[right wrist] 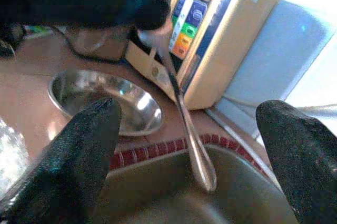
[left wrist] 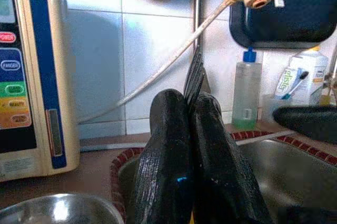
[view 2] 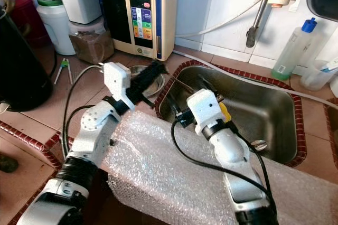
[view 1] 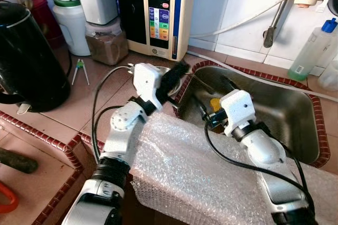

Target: Kitchen organization

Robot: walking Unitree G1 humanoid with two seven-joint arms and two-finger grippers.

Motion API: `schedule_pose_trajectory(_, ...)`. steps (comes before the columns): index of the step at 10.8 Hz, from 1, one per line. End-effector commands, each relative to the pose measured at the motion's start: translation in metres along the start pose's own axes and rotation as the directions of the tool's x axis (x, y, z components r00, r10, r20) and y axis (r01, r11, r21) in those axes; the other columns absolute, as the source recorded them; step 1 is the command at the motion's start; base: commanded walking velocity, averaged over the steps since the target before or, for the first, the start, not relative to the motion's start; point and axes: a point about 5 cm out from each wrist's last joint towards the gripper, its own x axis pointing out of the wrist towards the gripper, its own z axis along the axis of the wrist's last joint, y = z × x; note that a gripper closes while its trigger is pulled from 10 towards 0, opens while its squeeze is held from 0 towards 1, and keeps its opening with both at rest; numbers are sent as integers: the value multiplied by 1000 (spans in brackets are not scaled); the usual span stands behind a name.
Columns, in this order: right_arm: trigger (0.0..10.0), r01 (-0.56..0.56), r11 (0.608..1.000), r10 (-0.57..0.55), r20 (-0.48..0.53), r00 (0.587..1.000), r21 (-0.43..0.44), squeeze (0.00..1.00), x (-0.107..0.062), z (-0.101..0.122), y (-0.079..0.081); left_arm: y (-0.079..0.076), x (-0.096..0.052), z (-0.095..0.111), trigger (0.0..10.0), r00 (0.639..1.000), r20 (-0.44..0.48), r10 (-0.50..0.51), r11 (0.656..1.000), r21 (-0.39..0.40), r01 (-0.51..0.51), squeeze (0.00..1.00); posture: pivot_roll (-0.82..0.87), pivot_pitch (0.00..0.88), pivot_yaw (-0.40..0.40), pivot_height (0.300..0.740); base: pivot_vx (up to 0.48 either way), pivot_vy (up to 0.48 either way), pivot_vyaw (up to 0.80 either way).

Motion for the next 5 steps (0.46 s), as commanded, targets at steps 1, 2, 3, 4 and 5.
schedule_pose_trajectory(1, 10000, 40, 999, -40, -7, 999, -15, 0, 7, -2, -9, -7, 3, 6, 0, 999, 26, -45, 998, 37, 44, 0, 3, 0, 2, 740, 0, 0, 0)
schedule_pose_trajectory(2, 10000, 49, 999, -50, -30, 998, -13, 0, 17, -6, -11, -11, 3, 6, 0, 998, 36, -59, 998, 31, 58, 0, 4, 0, 1, 740, 0, 0, 0)
schedule_pose_trajectory(3, 10000, 55, 998, -54, -51, 997, 6, 0, 24, -10, -12, -13, 3, 7, 0, 997, 42, -65, 997, 31, 64, 0, 5, 0, 1, 740, 0, 0, 0)
schedule_pose_trajectory(4, 10000, 43, 999, -42, -53, 998, 23, 0, 36, -12, -13, -15, 4, 9, 0, 995, 53, -82, 996, 29, 81, 0, 9, 0, -2, 740, 0, 0, 0)
schedule_pose_trajectory(5, 0, 14, 999, -12, -52, 999, 39, 0, 45, -12, -11, -17, 4, 9, 0, 994, 52, -92, 996, 27, 91, 0, 11, 0, -6, 740, 0, 0, 0)
